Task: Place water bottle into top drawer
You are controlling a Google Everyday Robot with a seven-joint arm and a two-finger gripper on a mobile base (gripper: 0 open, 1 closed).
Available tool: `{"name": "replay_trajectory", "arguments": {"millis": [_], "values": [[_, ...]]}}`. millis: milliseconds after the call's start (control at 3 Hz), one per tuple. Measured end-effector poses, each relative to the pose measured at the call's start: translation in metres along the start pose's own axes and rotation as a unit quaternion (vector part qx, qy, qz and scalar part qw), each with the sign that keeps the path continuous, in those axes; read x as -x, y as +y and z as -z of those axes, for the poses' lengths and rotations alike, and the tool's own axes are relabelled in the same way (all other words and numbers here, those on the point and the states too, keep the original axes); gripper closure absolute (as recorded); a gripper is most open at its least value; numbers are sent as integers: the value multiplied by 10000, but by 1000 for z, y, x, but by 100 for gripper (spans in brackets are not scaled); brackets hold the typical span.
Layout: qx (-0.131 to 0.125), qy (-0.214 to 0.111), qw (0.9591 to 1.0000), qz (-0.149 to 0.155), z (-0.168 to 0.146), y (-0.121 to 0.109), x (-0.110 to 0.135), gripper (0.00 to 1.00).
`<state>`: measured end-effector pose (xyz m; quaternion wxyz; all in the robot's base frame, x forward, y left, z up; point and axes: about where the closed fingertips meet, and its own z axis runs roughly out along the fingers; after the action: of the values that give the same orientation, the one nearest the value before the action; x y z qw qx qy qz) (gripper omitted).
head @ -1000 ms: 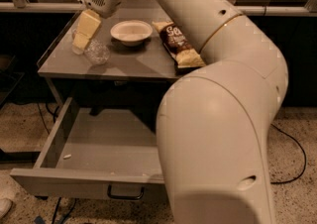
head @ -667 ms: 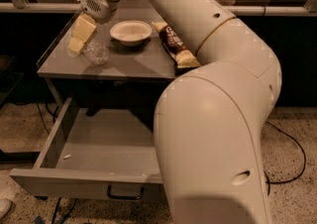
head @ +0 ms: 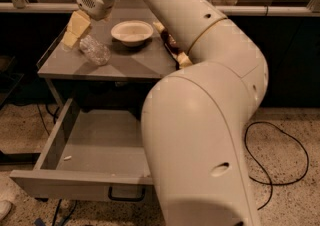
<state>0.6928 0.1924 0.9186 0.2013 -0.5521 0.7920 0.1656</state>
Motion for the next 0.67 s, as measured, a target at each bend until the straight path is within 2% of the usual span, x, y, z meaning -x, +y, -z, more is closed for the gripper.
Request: {"name": "replay_trajectory", "arguments": {"millis": [333,667], "values": [[-251,-50,9986,-473,1,-25,11,0],[-428,-11,9962,-753,0,-47,11,0]]}}
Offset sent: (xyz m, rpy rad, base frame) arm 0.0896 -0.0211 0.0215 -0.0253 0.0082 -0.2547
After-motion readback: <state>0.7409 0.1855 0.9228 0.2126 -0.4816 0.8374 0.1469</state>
